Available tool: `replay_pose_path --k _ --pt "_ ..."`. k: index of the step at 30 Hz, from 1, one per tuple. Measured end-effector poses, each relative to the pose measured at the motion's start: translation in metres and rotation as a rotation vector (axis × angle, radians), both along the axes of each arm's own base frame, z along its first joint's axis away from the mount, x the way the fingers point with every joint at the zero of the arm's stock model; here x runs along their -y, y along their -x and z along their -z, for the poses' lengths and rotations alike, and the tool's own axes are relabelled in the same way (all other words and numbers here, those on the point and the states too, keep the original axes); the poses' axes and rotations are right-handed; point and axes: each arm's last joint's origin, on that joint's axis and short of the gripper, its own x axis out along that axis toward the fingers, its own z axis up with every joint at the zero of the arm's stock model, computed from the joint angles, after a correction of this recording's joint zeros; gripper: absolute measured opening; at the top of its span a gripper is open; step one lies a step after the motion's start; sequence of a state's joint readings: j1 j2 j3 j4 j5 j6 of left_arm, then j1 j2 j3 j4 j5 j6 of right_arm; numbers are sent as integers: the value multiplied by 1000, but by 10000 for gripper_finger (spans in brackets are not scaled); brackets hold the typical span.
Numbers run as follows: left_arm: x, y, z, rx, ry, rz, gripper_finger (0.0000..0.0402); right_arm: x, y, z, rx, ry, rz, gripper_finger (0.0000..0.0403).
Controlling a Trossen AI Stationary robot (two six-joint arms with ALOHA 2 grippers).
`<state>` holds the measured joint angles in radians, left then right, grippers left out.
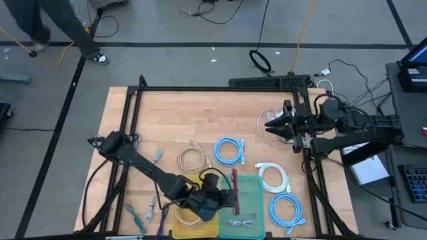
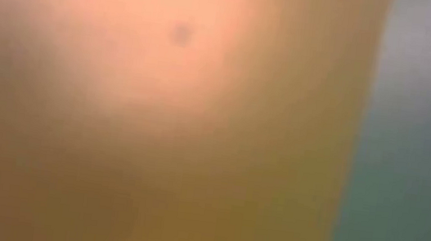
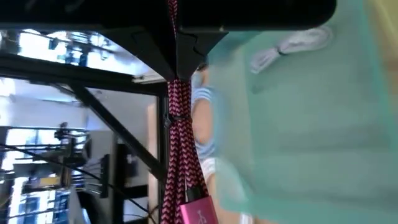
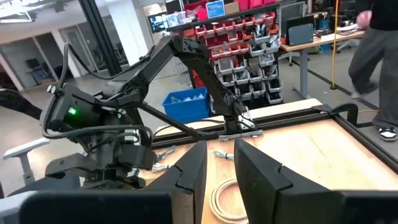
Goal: Pick & Place USB Port
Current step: Put the small pink striped charger cable into the green bin
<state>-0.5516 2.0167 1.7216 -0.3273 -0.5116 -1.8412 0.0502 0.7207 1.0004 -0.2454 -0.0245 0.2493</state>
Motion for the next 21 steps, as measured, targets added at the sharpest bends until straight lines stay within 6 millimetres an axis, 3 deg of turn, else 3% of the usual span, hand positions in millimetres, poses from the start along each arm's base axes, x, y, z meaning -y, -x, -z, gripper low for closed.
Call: replay_pose_path --k 12,21 --pt "16 -7 43 -167 54 27 0 -2 8 1 -20 -18 -17 73" --pt "11 -10 52 -227 52 59 0 -4 5 3 -32 -17 -33 73"
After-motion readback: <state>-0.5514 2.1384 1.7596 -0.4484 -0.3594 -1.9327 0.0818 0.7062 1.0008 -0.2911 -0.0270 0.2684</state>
